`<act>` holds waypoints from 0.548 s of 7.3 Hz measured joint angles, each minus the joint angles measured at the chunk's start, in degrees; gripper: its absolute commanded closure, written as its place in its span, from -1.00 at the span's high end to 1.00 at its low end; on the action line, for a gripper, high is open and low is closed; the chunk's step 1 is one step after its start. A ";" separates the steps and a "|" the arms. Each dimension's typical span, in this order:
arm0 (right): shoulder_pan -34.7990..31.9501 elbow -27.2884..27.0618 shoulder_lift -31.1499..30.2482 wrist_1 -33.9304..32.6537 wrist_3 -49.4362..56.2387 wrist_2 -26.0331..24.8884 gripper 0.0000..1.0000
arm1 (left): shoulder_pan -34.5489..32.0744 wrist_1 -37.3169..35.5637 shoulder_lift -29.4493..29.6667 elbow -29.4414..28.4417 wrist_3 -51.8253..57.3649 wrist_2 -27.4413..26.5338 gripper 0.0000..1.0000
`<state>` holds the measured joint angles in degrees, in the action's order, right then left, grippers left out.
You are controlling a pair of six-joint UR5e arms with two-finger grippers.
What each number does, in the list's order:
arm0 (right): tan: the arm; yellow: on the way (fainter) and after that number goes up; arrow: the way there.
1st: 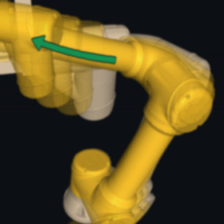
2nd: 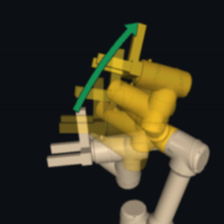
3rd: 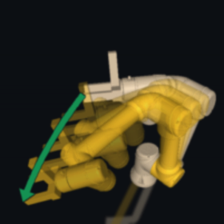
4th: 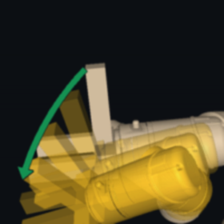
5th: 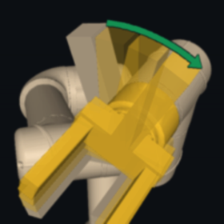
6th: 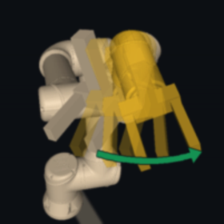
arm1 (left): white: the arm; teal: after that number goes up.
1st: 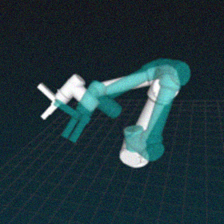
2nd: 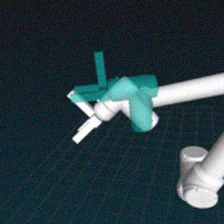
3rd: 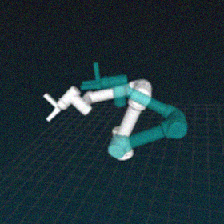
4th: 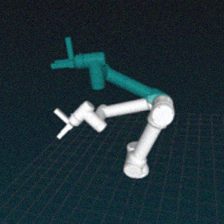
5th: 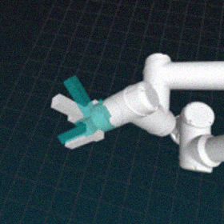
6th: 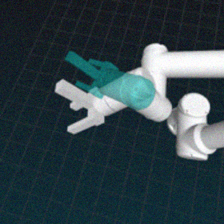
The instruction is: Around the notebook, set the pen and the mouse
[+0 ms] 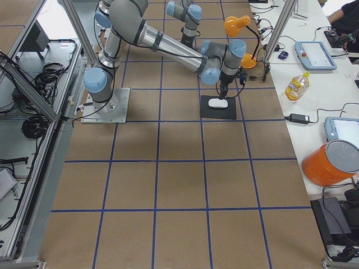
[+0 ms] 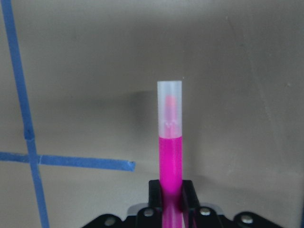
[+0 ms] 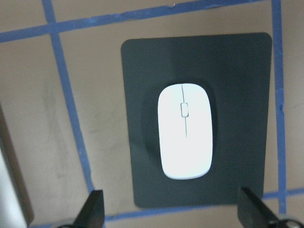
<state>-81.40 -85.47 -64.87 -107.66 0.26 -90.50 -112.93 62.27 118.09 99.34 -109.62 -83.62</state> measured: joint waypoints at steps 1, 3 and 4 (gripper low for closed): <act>-1.15 0.08 -4.25 4.65 -1.72 0.19 1.00 | -0.01 -0.83 0.23 -0.06 2.98 -1.91 1.00; -5.00 -0.21 -12.90 13.33 -4.89 0.26 1.00 | 0.64 -2.12 -1.29 -0.16 8.33 -2.74 1.00; -6.80 -0.44 -17.07 16.14 -6.16 0.40 1.00 | 2.11 -1.37 -3.49 -0.22 13.63 -2.72 1.00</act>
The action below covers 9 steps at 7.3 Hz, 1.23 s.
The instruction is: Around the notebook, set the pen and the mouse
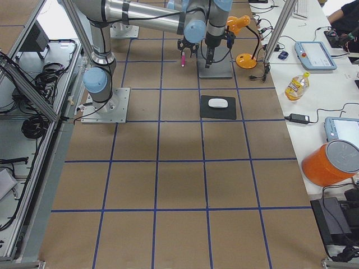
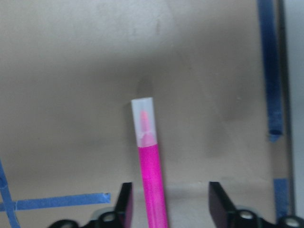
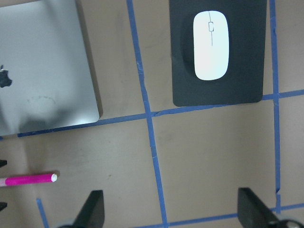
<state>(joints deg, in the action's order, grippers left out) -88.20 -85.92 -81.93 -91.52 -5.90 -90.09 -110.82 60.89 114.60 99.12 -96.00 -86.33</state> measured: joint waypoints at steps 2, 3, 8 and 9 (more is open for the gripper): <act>-1.92 -1.17 -4.90 1.60 -0.82 0.18 1.00 | 5.65 6.01 -6.50 -0.19 16.15 0.04 1.00; -2.45 -2.36 -5.67 1.44 -0.77 0.10 1.00 | 9.27 9.86 -10.01 -0.29 25.31 0.02 1.00; -2.93 -3.92 -6.72 1.02 -0.40 -0.33 1.00 | 20.38 20.49 -23.42 -0.36 76.14 -6.68 1.00; -2.94 -3.93 -6.73 1.05 -0.42 -0.39 1.00 | 21.88 21.14 -25.08 -0.49 83.46 -6.96 1.00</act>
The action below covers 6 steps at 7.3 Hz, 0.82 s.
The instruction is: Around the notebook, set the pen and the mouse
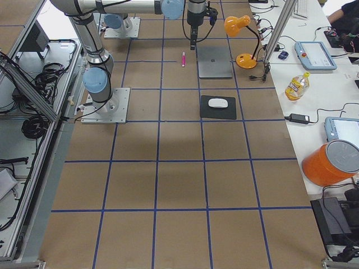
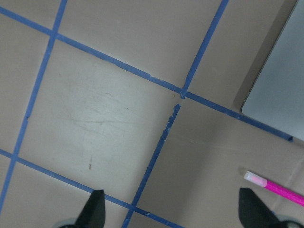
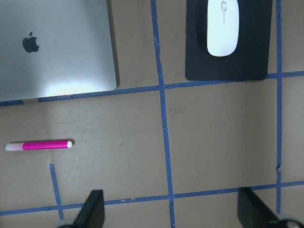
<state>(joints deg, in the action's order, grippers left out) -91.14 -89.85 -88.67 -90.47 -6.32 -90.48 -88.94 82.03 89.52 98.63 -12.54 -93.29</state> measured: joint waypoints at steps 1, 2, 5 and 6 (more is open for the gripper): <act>0.00 0.00 0.00 0.00 0.01 0.02 1.00 | 1.37 0.59 -0.72 -0.19 5.91 0.22 1.00; 0.00 0.06 0.01 -0.01 0.04 0.21 1.00 | 1.60 1.30 -0.76 -0.78 9.42 1.58 1.00; 0.00 0.11 0.01 -0.01 -0.12 0.69 1.00 | 0.37 9.33 0.97 -9.69 14.46 4.86 1.00; 0.00 0.14 0.00 -0.02 -0.16 0.73 1.00 | 0.13 11.86 1.81 -11.95 16.83 4.97 1.00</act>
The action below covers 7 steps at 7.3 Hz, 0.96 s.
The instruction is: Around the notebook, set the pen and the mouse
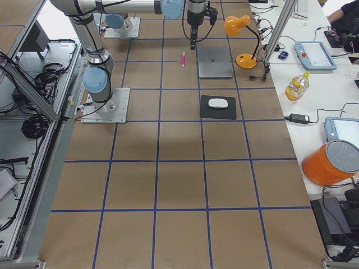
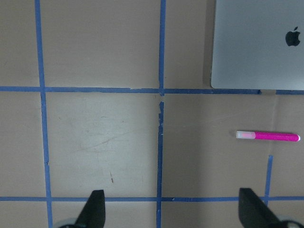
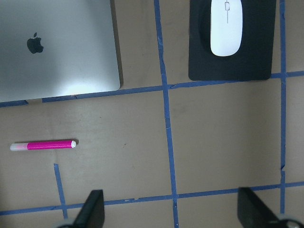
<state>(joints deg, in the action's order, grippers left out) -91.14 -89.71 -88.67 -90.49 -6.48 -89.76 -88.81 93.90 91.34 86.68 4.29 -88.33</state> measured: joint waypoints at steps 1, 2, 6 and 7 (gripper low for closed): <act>0.00 0.03 -0.01 0.02 -0.02 0.01 1.00 | -0.32 1.35 0.09 -0.09 1.54 -0.35 1.00; 0.00 0.03 -0.01 0.04 -0.02 0.02 1.00 | -0.30 1.86 -0.43 0.41 2.77 -1.65 1.00; 0.00 -0.02 -0.01 0.05 -0.06 0.02 1.00 | 0.39 0.68 -0.87 0.61 3.98 -4.25 1.00; 0.00 -0.03 -0.01 0.05 -0.06 0.02 1.00 | 0.41 -0.72 -0.74 0.52 3.83 -4.16 1.00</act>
<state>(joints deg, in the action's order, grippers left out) -91.14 -89.73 -88.68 -90.44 -6.54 -89.73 -88.40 93.17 90.60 87.20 8.12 -92.49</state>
